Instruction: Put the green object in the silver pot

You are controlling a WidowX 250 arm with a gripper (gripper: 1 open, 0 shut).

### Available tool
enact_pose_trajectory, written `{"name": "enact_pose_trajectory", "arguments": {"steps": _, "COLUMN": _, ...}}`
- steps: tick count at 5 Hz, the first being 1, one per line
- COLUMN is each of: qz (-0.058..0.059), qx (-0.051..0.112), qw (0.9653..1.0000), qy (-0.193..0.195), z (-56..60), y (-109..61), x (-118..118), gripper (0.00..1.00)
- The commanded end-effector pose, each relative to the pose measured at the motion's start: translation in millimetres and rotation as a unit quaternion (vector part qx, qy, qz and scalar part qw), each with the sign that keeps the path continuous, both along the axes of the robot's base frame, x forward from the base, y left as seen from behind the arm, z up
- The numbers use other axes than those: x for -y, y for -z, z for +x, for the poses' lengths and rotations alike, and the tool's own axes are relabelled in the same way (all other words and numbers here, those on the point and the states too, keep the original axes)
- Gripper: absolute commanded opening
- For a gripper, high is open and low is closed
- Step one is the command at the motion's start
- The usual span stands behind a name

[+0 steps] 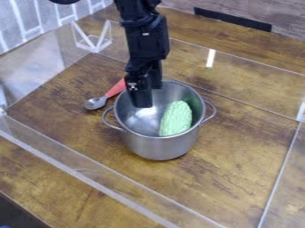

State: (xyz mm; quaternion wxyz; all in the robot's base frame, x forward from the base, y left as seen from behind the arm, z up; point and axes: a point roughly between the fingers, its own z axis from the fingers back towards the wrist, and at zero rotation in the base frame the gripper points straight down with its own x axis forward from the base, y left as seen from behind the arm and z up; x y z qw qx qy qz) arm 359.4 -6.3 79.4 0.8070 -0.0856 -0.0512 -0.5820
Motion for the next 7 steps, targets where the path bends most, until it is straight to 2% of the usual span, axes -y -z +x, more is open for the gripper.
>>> {"name": "enact_pose_trajectory", "arguments": {"steps": 1, "qz": 0.005, "qx": 0.055, "qw": 0.9985, "qy": -0.006, "z": 11.2, "y": -37.1, "x": -3.8, "gripper": 1.00}}
{"name": "enact_pose_trajectory", "arguments": {"steps": 2, "qz": 0.011, "qx": 0.055, "qw": 0.9982, "qy": -0.021, "z": 15.6, "y": -42.9, "x": -10.0, "gripper": 1.00}}
{"name": "enact_pose_trajectory", "arguments": {"steps": 3, "qz": 0.009, "qx": 0.053, "qw": 0.9983, "qy": -0.023, "z": 16.7, "y": -48.6, "x": -11.2, "gripper": 0.00}}
{"name": "enact_pose_trajectory", "arguments": {"steps": 4, "qz": 0.005, "qx": 0.050, "qw": 0.9984, "qy": -0.026, "z": 17.9, "y": -52.4, "x": -12.5, "gripper": 1.00}}
{"name": "enact_pose_trajectory", "arguments": {"steps": 6, "qz": -0.006, "qx": 0.045, "qw": 0.9989, "qy": 0.013, "z": 24.9, "y": -39.0, "x": -6.8, "gripper": 1.00}}
{"name": "enact_pose_trajectory", "arguments": {"steps": 7, "qz": -0.013, "qx": 0.041, "qw": 0.9986, "qy": 0.031, "z": 23.5, "y": -22.2, "x": -13.6, "gripper": 1.00}}
